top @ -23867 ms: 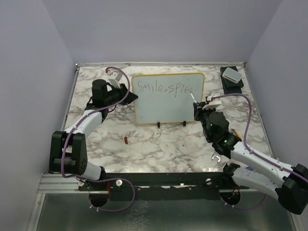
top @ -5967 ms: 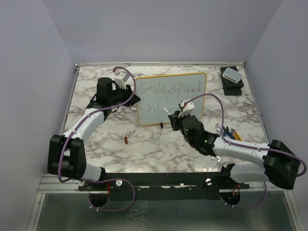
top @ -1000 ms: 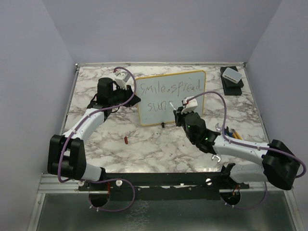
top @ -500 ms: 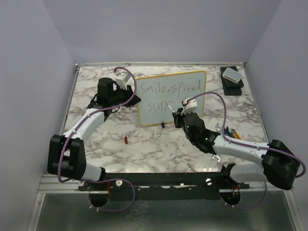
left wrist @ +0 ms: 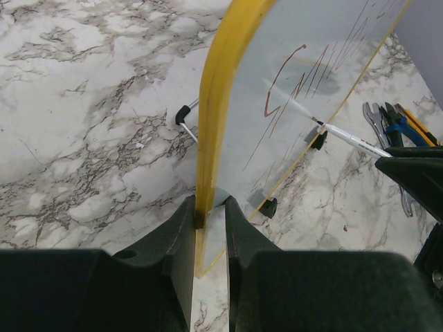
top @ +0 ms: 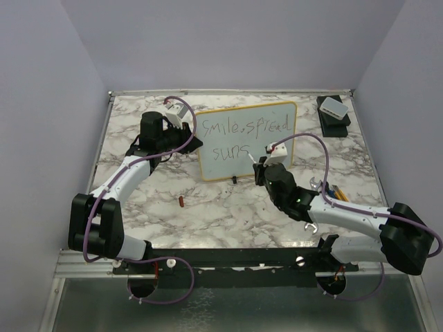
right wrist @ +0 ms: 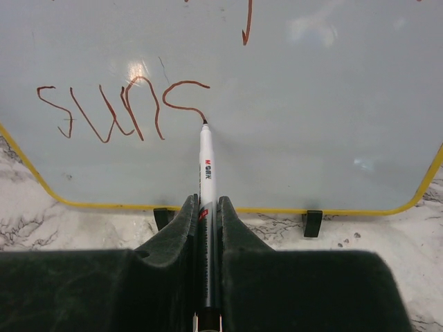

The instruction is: Write a sentence on the whiteboard

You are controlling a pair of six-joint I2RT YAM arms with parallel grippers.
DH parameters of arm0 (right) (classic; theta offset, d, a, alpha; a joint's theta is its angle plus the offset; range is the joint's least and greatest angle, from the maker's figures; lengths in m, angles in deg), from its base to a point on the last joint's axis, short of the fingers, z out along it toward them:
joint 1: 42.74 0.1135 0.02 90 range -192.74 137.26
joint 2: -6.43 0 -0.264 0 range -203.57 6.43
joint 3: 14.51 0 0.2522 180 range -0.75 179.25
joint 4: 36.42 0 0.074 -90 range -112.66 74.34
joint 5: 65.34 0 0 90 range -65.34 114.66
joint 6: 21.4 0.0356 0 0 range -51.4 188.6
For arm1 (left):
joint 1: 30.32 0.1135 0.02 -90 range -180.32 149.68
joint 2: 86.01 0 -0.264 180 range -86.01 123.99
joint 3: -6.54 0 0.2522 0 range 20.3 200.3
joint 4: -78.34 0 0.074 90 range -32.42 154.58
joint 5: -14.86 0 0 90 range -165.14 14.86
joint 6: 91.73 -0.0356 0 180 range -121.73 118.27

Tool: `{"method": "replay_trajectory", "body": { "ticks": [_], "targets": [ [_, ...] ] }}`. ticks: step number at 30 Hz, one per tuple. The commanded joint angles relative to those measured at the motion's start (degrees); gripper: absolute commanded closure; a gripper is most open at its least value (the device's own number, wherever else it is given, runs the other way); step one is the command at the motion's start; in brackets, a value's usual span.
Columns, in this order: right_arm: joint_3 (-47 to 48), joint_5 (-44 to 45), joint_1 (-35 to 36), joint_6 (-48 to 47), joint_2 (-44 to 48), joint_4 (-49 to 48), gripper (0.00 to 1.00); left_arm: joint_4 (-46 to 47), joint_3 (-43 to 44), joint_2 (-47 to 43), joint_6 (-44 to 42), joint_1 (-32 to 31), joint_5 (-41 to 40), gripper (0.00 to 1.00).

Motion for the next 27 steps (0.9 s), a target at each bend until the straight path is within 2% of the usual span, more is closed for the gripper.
{"method": "replay_trajectory", "body": {
  "ticks": [1, 12, 19, 27],
  "targets": [
    [-1.6, 1.0, -0.3, 1.7, 0.0, 3.4, 0.99, -1.4, 0.0, -0.5, -0.1, -0.5, -0.9, 0.91],
    [-1.5, -5.0, -0.2, -0.4, -1.6, -2.5, 0.99, -1.4, 0.0, -0.5, -0.1, -0.5, -1.0, 0.91],
    [-1.9, -4.1, -0.2, -2.3, 3.2, -2.9, 0.99, -1.4, 0.0, -0.5, -0.2, -0.5, -1.1, 0.91],
    [0.0, 2.0, -0.4, -7.8, 6.2, -3.6, 0.99, -1.3, 0.0, -0.4, -0.1, -0.5, -1.0, 0.91]
  ]
}}
